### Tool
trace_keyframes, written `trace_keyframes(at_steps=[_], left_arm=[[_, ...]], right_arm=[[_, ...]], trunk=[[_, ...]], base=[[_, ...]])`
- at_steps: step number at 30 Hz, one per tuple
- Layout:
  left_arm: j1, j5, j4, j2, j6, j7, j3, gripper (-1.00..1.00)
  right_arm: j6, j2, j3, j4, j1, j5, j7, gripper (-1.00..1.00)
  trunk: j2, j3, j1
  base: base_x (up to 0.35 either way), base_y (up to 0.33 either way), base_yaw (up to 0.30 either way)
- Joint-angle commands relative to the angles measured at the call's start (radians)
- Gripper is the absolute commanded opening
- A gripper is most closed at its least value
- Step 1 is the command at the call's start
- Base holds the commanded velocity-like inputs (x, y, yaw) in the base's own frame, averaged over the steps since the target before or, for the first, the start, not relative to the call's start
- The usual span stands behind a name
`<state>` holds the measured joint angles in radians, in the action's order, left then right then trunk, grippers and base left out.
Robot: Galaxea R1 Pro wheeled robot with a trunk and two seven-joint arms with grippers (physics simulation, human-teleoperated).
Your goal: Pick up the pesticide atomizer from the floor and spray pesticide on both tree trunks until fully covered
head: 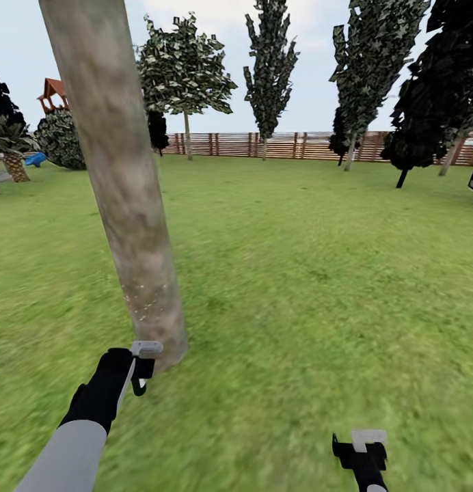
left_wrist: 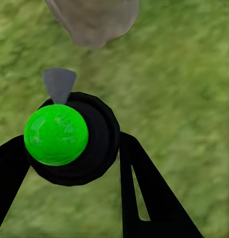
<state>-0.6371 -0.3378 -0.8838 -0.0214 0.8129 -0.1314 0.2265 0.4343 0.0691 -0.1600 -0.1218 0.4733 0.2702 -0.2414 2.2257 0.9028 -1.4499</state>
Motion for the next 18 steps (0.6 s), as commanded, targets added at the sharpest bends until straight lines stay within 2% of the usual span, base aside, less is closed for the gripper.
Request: trace_keyframes(at_steps=[1,14,18], left_arm=[[-0.001,-0.012,-0.001,-0.001,0.003,-0.01,0.005,-1.0],[-0.001,-0.01,-0.001,-0.002,0.003,-0.01,0.004,-1.0],[-0.001,-0.01,-0.001,-0.002,0.003,-0.01,0.005,-1.0]], right_arm=[[0.003,0.0,-0.007,0.001,0.0,0.011,-0.003,1.0],[0.003,0.0,-0.008,0.001,0.001,0.011,-0.003,1.0],[0.003,0.0,-0.007,0.001,0.0,0.011,-0.003,1.0]], trunk=[[0.0,0.001,0.0],[0.0,0.001,0.0],[0.0,0.001,0.0]], base=[[0.192,-0.286,0.178],[0.202,-0.278,0.01],[0.184,-0.277,0.174]])
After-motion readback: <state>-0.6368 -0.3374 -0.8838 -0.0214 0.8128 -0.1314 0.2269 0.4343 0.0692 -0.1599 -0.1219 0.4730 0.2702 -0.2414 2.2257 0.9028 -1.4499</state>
